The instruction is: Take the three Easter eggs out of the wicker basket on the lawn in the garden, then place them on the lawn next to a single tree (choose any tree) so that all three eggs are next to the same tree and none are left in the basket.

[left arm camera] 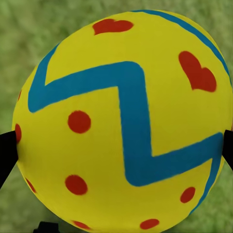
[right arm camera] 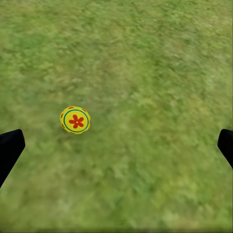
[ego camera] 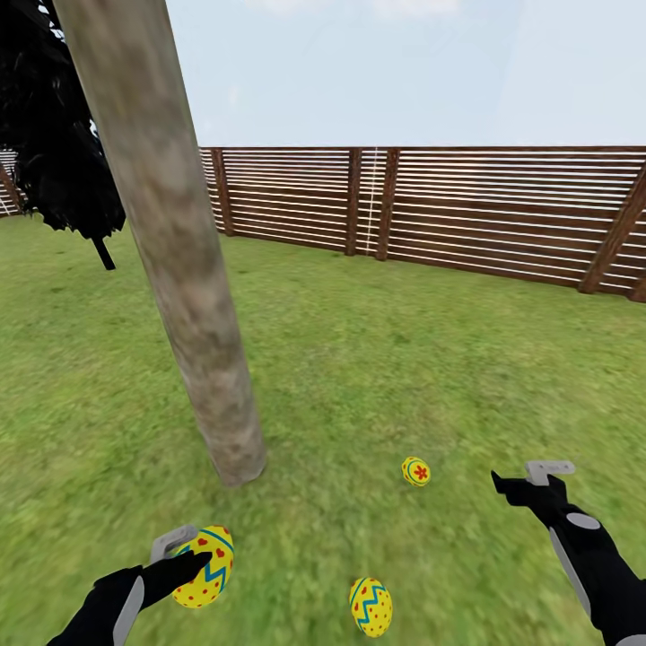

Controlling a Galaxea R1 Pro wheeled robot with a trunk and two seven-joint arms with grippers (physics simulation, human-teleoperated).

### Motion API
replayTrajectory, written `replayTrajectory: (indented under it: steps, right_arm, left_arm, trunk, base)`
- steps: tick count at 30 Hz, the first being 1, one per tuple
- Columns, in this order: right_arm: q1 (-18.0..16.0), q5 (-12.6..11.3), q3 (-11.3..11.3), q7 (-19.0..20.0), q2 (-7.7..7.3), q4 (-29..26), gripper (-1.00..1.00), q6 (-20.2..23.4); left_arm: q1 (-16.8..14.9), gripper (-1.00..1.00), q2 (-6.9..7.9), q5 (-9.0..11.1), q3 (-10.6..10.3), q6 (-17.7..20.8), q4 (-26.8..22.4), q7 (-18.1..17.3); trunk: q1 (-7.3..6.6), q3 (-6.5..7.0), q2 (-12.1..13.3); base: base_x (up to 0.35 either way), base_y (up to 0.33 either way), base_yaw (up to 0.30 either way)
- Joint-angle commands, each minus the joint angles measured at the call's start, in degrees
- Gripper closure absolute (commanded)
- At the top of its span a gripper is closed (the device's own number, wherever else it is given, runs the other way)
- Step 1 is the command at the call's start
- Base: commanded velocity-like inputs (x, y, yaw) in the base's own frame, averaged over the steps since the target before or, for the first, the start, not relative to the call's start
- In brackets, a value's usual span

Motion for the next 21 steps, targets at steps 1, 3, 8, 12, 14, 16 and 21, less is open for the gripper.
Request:
replayTrajectory:
  steps: [1, 3, 8, 12, 14, 16, 21]
  right_arm:
    - [0.0, 0.4, -0.2, 0.4, 0.01, -0.1, -1.0, 0.3]
    - [0.0, 0.5, -0.2, 0.3, 0.0, 0.0, -1.0, 0.4]
    - [0.0, 0.5, -0.3, 0.2, 0.0, -0.2, -1.0, 0.6]
    - [0.0, 0.5, -0.3, 0.1, 0.0, -0.3, -1.0, 0.7]
    - [0.0, 0.5, -0.3, 0.1, 0.0, -0.3, -1.0, 0.8]
    - [0.0, 0.5, -0.3, 0.1, 0.0, -0.3, -1.0, 0.8]
    - [0.0, 0.5, -0.2, 0.0, 0.07, -0.3, -1.0, 0.9]
  left_arm:
    - [0.0, 1.0, -0.05, -0.2, 0.3, 0.4, -0.1, -0.4]
    - [0.0, 1.0, -0.07, -0.2, 0.3, 0.4, -0.1, -0.4]
    - [0.0, 1.0, -0.15, -0.2, 0.3, 0.4, -0.1, -0.4]
    - [0.0, 1.0, -0.14, -0.2, 0.2, 0.4, 1.1, -0.4]
    - [0.0, 1.0, -0.15, -0.1, 0.2, 0.3, 2.1, -0.4]
    - [0.0, 1.0, -0.15, -0.1, 0.2, 0.3, 2.3, -0.4]
    - [0.0, 1.0, -0.31, -0.1, 0.2, 0.3, 2.5, -0.4]
  trunk:
    - [0.23, -0.24, -0.5]
    - [0.67, -0.6, -1.3]
    - [1.77, -1.5, -3.3]
    - [2.64, -2.22, -4.9]
    - [3.08, -2.58, -5.7]
    - [3.52, -2.94, -6.5]
    - [4.62, -3.83, -8.5]
  base:
    - [0.0, 0.0, 0.0]
    - [0.0, 0.0, 0.0]
    - [0.0, 0.0, 0.0]
    - [0.0, 0.0, 0.0]
    - [0.0, 0.0, 0.0]
    - [0.0, 0.0, 0.0]
    - [0.0, 0.0, 0.0]
